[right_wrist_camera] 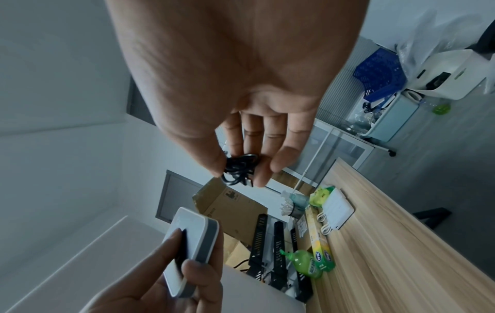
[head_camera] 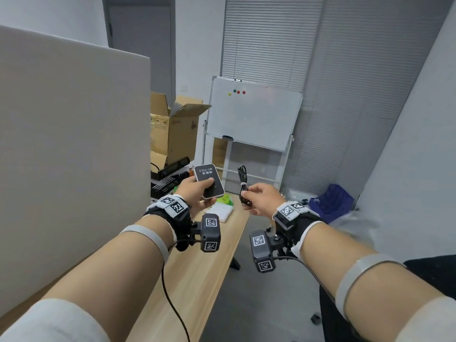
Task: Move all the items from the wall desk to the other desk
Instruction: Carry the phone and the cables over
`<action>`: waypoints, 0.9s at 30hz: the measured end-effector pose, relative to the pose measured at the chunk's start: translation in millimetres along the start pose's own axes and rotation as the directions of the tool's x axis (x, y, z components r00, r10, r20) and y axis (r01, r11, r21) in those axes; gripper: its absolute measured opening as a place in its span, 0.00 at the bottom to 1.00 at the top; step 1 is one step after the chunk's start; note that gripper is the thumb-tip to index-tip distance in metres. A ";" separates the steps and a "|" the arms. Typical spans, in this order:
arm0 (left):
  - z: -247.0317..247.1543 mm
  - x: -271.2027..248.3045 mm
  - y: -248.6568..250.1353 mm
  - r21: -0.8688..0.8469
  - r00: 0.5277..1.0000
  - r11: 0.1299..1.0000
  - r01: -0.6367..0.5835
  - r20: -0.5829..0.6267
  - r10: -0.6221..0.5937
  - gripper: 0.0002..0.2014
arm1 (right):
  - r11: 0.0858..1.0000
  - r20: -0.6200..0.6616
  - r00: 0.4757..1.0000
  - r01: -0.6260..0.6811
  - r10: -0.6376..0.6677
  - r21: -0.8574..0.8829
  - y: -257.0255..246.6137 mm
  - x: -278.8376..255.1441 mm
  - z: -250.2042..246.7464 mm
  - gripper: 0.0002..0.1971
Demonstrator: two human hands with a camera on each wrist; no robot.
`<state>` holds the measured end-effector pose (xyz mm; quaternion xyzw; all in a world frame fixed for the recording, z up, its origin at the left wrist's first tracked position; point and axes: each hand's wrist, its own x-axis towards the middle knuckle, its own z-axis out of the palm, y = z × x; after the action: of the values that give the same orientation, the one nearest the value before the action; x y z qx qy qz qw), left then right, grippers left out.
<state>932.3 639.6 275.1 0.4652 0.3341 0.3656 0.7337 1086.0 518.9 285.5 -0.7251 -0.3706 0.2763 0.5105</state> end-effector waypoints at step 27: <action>20.5 265.9 -125.0 -0.055 0.798 0.946 0.318 -0.523 -0.299 0.11 | 0.965 0.472 0.863 -0.059 0.178 -0.256 142.4 363.1 9.9 0.06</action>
<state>1113.1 818.4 126.4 0.2999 0.5992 0.3481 0.6556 1322.6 792.6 139.6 -0.7071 -0.4724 0.4370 0.2930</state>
